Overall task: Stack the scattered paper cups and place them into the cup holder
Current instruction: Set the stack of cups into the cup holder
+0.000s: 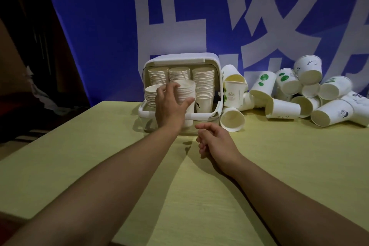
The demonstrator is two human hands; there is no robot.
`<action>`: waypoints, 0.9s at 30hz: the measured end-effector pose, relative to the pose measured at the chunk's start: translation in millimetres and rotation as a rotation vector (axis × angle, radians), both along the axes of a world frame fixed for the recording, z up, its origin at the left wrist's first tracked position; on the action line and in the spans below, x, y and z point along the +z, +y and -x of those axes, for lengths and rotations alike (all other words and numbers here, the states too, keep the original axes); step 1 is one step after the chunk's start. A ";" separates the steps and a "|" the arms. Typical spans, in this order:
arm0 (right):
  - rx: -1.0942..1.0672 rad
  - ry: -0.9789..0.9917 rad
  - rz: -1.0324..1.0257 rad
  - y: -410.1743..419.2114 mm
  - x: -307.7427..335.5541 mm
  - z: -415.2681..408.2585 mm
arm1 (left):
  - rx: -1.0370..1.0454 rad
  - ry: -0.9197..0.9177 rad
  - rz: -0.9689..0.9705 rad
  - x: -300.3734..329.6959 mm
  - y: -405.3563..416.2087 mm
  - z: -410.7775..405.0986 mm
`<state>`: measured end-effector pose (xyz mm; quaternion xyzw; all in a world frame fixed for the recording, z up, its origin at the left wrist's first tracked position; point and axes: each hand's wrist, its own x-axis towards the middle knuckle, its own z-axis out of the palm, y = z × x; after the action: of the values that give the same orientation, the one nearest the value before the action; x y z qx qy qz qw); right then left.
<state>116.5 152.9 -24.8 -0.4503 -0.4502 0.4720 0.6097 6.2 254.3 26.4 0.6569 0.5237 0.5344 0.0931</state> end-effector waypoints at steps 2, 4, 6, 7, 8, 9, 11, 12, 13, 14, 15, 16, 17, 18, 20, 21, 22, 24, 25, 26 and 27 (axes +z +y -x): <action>0.002 0.003 0.003 -0.1 0.5 0.3 | 0.048 0.032 0.032 -4.0 0.4 0.4; 0.005 0.000 0.005 0.0 0.8 0.4 | 0.070 0.048 0.040 -4.4 0.8 0.7; 0.005 0.001 0.008 -0.3 1.2 0.1 | 0.089 0.049 0.049 -2.6 0.2 0.2; 0.004 0.003 0.008 -0.6 1.4 -0.3 | 0.101 0.056 0.053 -2.0 0.0 0.0; 0.004 0.003 0.010 -1.1 1.6 -0.4 | 0.113 0.066 0.055 -1.4 0.1 0.0; 0.005 0.002 0.013 -1.3 1.7 -0.5 | 0.122 0.075 0.058 -0.8 -0.1 0.1; 0.002 0.001 0.015 -1.6 2.1 -0.1 | 0.134 0.087 0.066 0.1 -1.7 0.3; -0.019 -0.008 0.006 -1.7 1.9 -0.6 | 0.139 0.085 0.069 -0.1 -4.0 -0.2; -0.072 -0.039 -0.016 -2.2 2.4 -1.3 | 0.146 0.072 0.060 -0.2 -7.6 -1.3; -0.162 -0.098 -0.055 -1.8 2.8 -3.6 | 0.150 0.039 0.036 -0.3 -12.7 -3.6; -0.274 -0.165 -0.105 -1.7 3.9 -7.5 | 0.140 -0.012 0.004 -0.8 -19.1 -7.0; -0.389 -0.220 -0.154 -1.2 6.0 -12.4 | 0.113 -0.079 -0.029 -1.4 -27.3 -11.6; -0.494 -0.253 -0.190 -0.7 8.5 -18.9 | 0.069 -0.152 -0.057 -3.7 -35.9 -17.7; -0.582 -0.277 -0.214 -0.3 11.5 -25.8 | 0.012 -0.231 -0.070 -7.7 -45.4 -25.2; -0.707 -0.360 -0.217 2.1 15.0 -41.2 | -0.117 -0.364 -0.022 -18.3 -66.2 -40.9; -0.744 -0.447 -0.202 4.5 14.7 -48.2 | -0.189 -0.409 0.025 -24.9 -74.4 -47.3; -0.760 -0.556 -0.174 6.5 13.3 -54.2 | -0.262 -0.434 0.080 -31.4 -80.0 -52.1; -0.732 -0.754 -0.086 9.4 10.9 -62.6 | -0.392 -0.423 0.186 -38.9 -83.3 -56.5; -0.698 -0.841 -0.043 10.9 9.6 -65.7 | -0.435 -0.399 0.214 -40.5 -81.7 -56.1; -0.650 -0.916 -0.005 12.6 8.5 -67.6 | -0.458 -0.376 0.230 -41.1 -80.1 -54.1; -0.595 -0.965 0.021 15.4 6.3 -68.8 | -0.465 -0.351 0.242 -42.1 -77.6 -50.9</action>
<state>185.4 168.3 -18.6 -0.7285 -0.5268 0.0250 0.4372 57.0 176.6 -15.7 0.6408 0.3952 0.5380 0.3792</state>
